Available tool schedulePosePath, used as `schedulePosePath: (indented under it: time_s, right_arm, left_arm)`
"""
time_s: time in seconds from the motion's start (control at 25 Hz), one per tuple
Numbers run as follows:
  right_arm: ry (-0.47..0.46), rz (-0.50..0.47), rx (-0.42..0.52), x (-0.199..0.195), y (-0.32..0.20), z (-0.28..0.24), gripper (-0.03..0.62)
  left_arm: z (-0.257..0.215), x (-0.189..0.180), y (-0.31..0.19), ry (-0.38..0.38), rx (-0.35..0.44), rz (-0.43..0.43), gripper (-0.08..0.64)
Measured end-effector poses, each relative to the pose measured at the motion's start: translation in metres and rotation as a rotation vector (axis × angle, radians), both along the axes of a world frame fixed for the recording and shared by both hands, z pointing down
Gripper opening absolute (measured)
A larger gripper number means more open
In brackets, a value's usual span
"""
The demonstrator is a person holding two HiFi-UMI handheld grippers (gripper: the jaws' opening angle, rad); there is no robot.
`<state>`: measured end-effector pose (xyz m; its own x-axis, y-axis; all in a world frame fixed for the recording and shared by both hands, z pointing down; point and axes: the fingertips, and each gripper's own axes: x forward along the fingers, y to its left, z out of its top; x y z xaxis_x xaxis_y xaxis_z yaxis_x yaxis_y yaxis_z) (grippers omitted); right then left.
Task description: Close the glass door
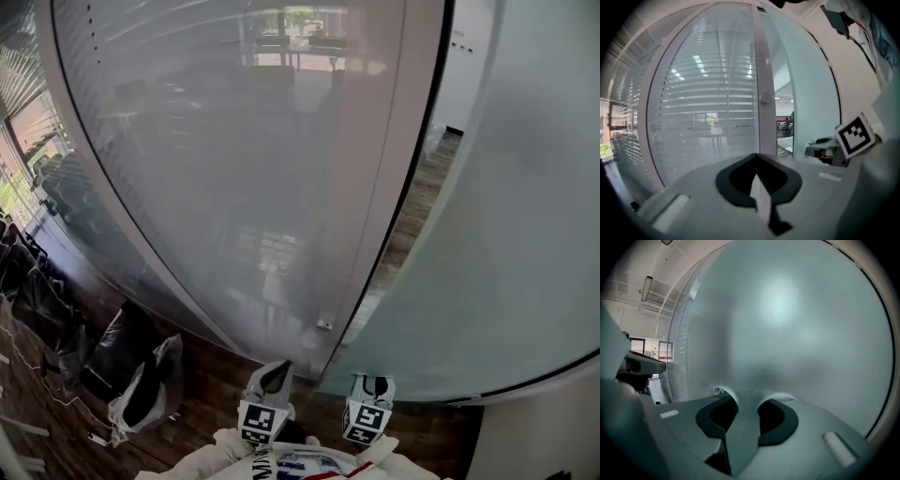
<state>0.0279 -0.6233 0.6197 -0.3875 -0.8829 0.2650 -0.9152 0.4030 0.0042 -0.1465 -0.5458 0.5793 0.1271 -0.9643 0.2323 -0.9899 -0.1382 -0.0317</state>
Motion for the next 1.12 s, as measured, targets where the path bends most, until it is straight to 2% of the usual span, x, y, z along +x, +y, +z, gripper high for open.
schedulePosePath:
  time_s: [0.24,0.8,1.12]
  right_arm:
    - [0.001,0.024,0.002,-0.002,-0.015,0.002,0.118]
    - [0.008,0.076,0.018,0.0,-0.046,-0.012,0.12]
    - [0.008,0.092,0.028,0.0,-0.054,-0.01,0.121]
  left_arm:
    - [0.005,-0.01,-0.021,0.016,-0.008,0.031,0.002]
    - [-0.016,-0.011,-0.058,0.055,0.035,0.127,0.002]
    - [-0.015,-0.011,-0.059,0.053,0.041,0.159,0.002]
